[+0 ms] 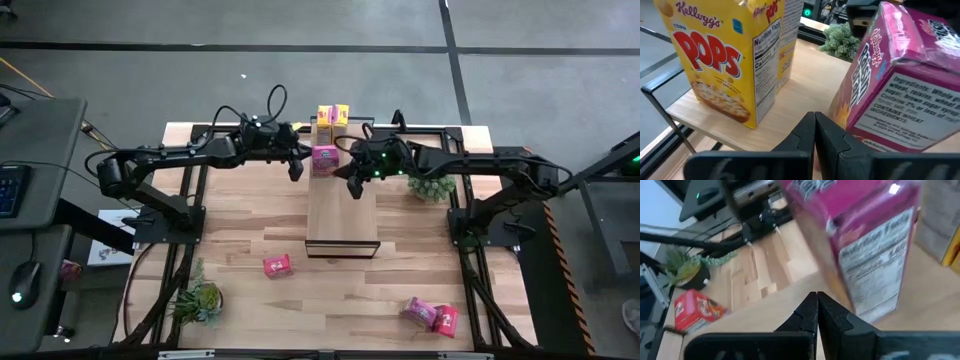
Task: Stack cereal on shelf
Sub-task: Put the top violet cereal box on the shelf
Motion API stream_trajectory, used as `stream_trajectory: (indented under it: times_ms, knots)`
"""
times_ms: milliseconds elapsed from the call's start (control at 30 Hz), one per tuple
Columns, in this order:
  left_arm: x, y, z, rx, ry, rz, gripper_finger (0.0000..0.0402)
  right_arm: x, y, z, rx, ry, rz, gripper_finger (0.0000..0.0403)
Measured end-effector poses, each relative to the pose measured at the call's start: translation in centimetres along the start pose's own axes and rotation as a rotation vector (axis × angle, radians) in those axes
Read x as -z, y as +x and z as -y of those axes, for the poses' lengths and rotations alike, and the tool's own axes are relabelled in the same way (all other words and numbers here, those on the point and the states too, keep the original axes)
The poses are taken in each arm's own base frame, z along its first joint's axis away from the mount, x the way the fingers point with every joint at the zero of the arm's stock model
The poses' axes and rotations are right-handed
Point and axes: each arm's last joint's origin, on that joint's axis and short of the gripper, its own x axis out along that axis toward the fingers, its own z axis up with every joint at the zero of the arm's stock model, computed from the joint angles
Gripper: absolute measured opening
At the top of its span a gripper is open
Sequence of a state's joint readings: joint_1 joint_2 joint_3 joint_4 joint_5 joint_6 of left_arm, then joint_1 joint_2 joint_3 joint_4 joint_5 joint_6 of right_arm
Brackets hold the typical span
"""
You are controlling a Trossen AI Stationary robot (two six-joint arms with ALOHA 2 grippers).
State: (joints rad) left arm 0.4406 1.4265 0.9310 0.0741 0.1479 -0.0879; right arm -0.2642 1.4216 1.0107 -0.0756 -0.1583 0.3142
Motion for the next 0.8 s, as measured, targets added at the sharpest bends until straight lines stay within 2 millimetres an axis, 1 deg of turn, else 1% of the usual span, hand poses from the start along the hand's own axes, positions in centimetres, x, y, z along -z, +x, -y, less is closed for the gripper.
stream_trajectory:
  times_ms: [200,367,633,800]
  knots:
    - [0.1,0.1,0.7,0.05,-0.034,-0.008,0.0,-0.2,0.2,0.6,0.078,-0.004,0.031,0.0]
    - [0.0,-0.1,1.3,0.088,-0.069,-0.009,0.0,-0.5,0.0,1.6,0.11,-0.001,0.041,0.0]
    - [-0.8,-1.5,1.9,0.104,-0.108,0.014,0.0,-1.1,-0.3,2.9,0.142,0.003,0.075,0.0]
    - [-1.3,-2.2,2.4,0.117,-0.151,0.046,0.0,-1.4,-0.4,3.1,0.146,0.004,0.1,0.0]
